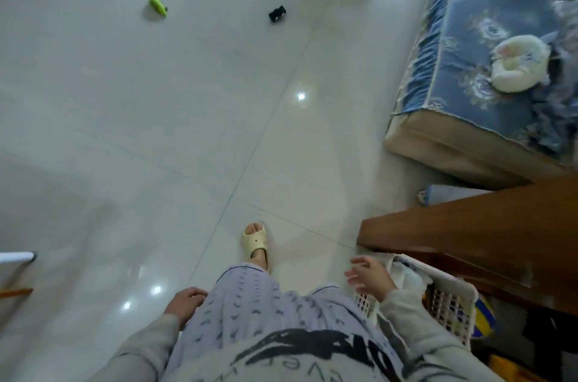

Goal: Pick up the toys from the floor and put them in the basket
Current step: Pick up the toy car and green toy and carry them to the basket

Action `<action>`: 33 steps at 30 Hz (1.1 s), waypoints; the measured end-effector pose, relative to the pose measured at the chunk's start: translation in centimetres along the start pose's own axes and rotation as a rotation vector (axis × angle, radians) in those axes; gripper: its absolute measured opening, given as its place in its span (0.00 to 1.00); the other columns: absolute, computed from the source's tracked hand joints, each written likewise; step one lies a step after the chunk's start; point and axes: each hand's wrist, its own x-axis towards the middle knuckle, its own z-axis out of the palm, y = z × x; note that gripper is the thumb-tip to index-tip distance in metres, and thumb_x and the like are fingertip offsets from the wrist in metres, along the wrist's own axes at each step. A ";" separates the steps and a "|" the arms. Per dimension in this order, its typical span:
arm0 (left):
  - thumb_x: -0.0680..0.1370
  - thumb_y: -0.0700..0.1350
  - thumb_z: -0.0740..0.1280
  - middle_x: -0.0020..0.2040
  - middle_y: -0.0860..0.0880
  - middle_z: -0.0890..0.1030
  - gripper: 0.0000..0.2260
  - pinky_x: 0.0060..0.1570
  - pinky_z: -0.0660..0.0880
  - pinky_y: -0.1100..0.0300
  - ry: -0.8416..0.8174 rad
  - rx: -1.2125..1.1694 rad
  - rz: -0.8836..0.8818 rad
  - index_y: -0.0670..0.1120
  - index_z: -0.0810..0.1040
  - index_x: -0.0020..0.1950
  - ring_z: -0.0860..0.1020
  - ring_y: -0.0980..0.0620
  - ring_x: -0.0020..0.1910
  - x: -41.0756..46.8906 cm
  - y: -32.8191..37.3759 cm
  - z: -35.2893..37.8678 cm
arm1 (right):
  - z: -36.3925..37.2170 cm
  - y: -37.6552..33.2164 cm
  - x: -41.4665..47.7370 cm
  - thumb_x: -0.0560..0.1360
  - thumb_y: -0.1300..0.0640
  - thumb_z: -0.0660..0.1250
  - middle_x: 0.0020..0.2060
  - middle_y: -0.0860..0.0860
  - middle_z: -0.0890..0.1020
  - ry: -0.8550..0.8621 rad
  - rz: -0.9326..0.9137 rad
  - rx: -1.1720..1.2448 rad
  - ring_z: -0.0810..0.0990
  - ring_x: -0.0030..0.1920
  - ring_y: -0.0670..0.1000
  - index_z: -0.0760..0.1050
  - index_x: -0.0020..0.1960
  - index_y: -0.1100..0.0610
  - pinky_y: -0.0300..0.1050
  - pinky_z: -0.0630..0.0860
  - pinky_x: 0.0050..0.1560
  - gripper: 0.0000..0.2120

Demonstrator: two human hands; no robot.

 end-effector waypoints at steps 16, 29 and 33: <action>0.77 0.37 0.61 0.49 0.45 0.77 0.07 0.34 0.67 0.63 -0.148 0.000 0.246 0.44 0.74 0.54 0.75 0.53 0.36 5.0 28.9 -8.1 | 0.1 -12.5 5.9 0.78 0.70 0.56 0.35 0.57 0.75 0.057 0.198 0.053 0.73 0.33 0.54 0.65 0.66 0.71 0.45 0.68 0.31 0.17; 0.75 0.32 0.59 0.42 0.44 0.77 0.09 0.35 0.64 0.63 -0.016 -0.029 0.049 0.43 0.76 0.45 0.72 0.48 0.36 11.6 40.2 -8.2 | -8.3 -37.1 17.3 0.77 0.66 0.59 0.37 0.57 0.79 0.010 -0.007 0.128 0.76 0.34 0.54 0.71 0.58 0.62 0.43 0.70 0.34 0.11; 0.74 0.28 0.59 0.38 0.42 0.77 0.12 0.34 0.63 0.64 0.052 -0.101 0.002 0.40 0.77 0.37 0.70 0.48 0.34 12.9 43.4 -8.6 | -9.4 -43.9 19.5 0.76 0.66 0.59 0.36 0.55 0.80 -0.012 -0.073 0.001 0.76 0.33 0.52 0.71 0.55 0.59 0.40 0.69 0.33 0.09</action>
